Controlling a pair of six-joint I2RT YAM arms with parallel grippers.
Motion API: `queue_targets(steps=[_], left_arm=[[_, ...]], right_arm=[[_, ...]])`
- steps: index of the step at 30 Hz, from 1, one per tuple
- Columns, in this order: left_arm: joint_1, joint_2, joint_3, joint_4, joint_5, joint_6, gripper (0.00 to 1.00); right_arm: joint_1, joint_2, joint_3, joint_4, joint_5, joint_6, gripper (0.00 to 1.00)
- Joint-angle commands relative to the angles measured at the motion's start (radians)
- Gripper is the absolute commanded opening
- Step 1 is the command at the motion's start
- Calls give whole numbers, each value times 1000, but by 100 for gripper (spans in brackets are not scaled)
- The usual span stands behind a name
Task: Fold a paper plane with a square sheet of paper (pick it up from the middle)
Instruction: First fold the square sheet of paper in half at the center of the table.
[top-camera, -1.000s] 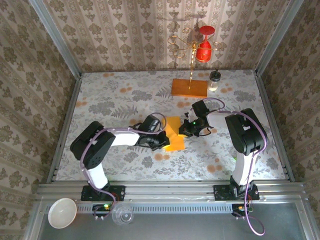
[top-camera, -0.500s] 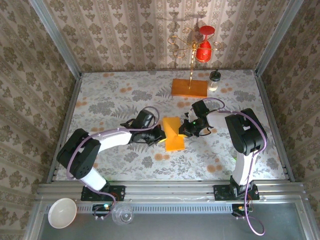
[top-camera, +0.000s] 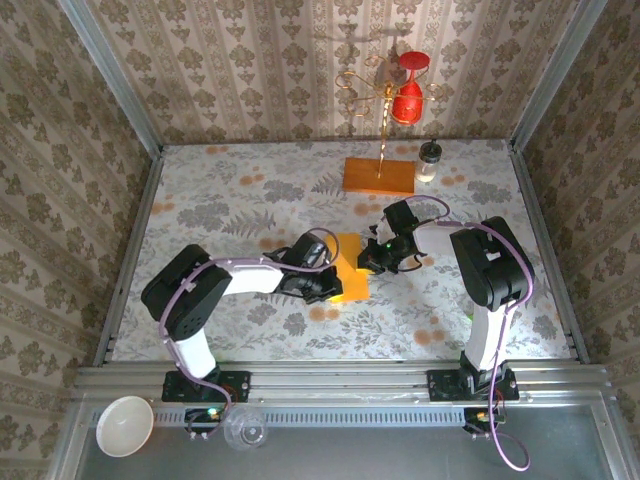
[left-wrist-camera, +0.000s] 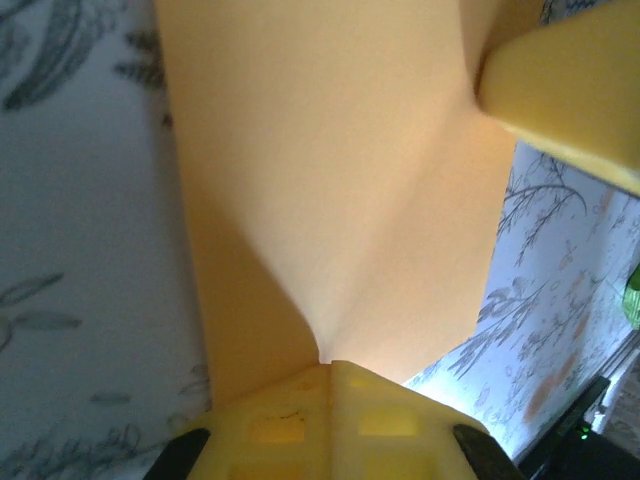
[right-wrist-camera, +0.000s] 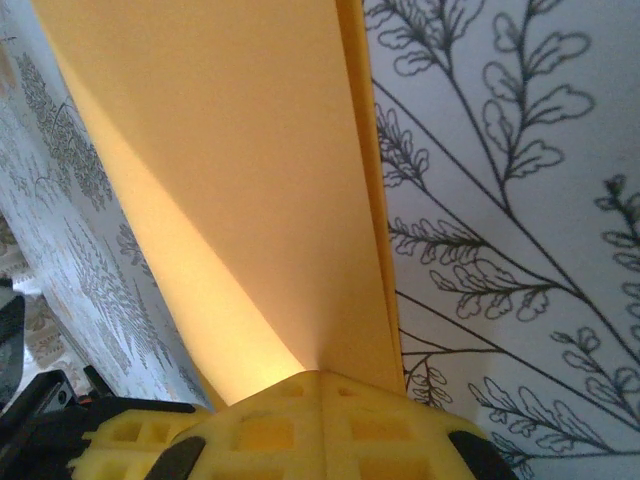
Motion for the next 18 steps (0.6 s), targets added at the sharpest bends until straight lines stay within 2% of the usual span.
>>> queue_targets(steps=[1, 6, 13, 18], left_arm=[[-13, -37, -109, -121, -31, 30, 4], [-18, -123, -201, -125, -36, 19, 4], [16, -335, -202, -197, -114, 17, 4], [72, -468, -201, -178, -205, -10, 12]], right_arm=[[35, 204, -91, -130, 424, 26, 0], [34, 202, -94, -122, 426, 30, 0], [38, 151, -90, -101, 361, 38, 1], [108, 70, -63, -82, 333, 136, 1]])
